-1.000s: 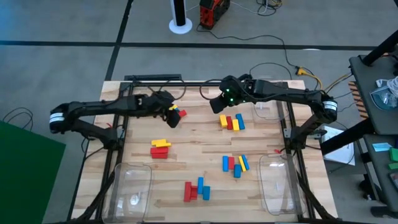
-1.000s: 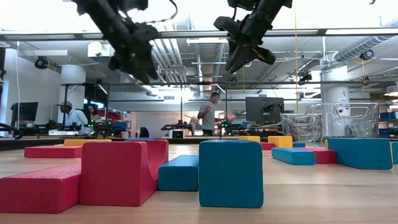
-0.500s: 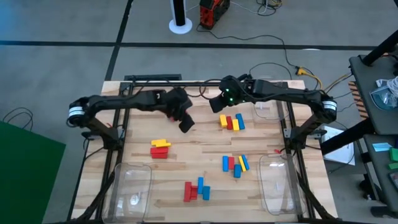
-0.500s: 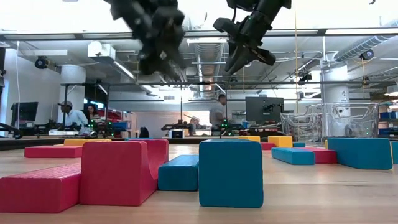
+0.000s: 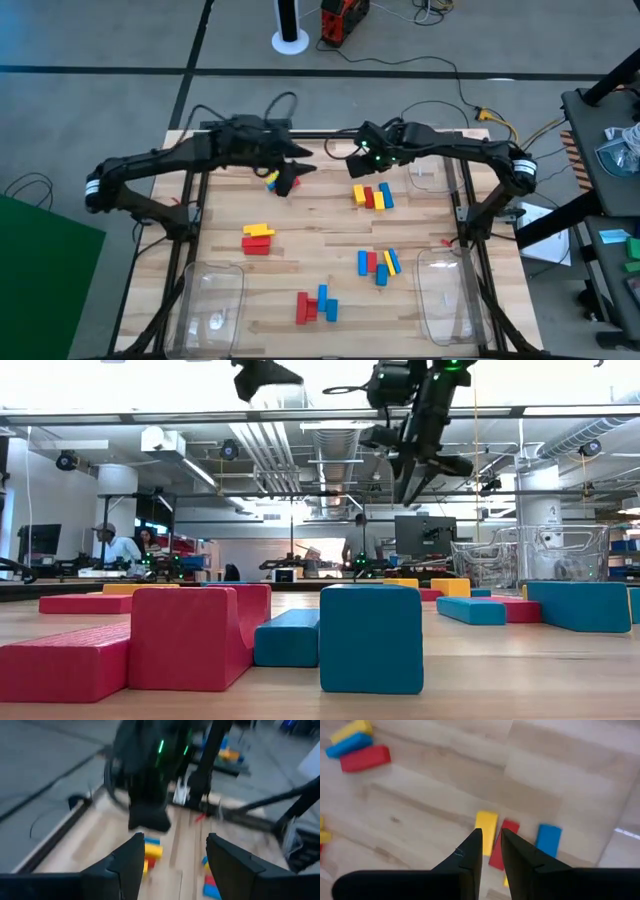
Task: Sort blocks
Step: Put the yellow block into the top right transparent bin
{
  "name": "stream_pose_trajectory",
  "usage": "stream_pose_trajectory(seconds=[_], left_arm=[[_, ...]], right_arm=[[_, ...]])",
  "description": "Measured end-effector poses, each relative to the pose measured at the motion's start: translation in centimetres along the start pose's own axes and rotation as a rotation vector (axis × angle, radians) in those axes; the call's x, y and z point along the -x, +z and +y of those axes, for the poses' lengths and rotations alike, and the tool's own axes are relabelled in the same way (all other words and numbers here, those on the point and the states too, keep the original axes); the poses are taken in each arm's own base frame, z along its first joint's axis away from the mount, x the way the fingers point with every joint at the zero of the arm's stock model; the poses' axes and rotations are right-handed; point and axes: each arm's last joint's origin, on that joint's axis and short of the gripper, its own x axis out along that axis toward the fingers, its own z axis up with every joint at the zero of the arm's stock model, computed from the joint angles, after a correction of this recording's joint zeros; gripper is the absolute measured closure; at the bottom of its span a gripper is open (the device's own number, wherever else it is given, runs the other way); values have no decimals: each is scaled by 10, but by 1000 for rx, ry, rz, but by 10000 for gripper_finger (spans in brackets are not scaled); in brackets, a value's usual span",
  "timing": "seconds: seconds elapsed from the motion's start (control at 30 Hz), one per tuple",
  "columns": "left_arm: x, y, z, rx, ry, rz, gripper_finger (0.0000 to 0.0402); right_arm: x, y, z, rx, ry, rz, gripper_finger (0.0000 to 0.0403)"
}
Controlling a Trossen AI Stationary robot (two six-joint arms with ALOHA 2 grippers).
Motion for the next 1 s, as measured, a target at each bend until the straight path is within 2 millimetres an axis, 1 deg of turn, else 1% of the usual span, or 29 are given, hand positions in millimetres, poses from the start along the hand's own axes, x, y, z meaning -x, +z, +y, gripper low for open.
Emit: stream_pose_trajectory(seconds=[0.2, 0.33, 0.4, 0.5, 0.63, 0.7, 0.77, 0.87, 1.0], left_arm=[[39, 9, -6, -24, -40, -206, 212], [66, 23, -12, -68, -61, -364, 212], [76, 28, -14, -82, -65, -409, 212], [84, 35, -16, -85, -67, -435, 212], [100, 54, -21, -92, -78, -511, 212], [107, 62, -23, -65, -86, -517, 212], [113, 67, -24, -82, -80, -503, 212], [124, 69, -26, -141, -52, -445, 212], [139, 71, -25, -139, 47, -411, 212]], right_arm=[[-26, 2, 9, 53, -21, 81, 297], [-40, 7, 17, 105, -34, 98, 264], [-48, 8, 18, 132, -48, 114, 246], [-59, 8, 20, 146, -70, 138, 220], [-74, 7, 20, 162, -99, 170, 189], [-81, 6, 20, 165, -112, 183, 176], [-86, 6, 20, 173, -120, 193, 162], [-95, 4, 21, 178, -127, 201, 145], [-105, 2, 23, 189, -136, 209, 128]])
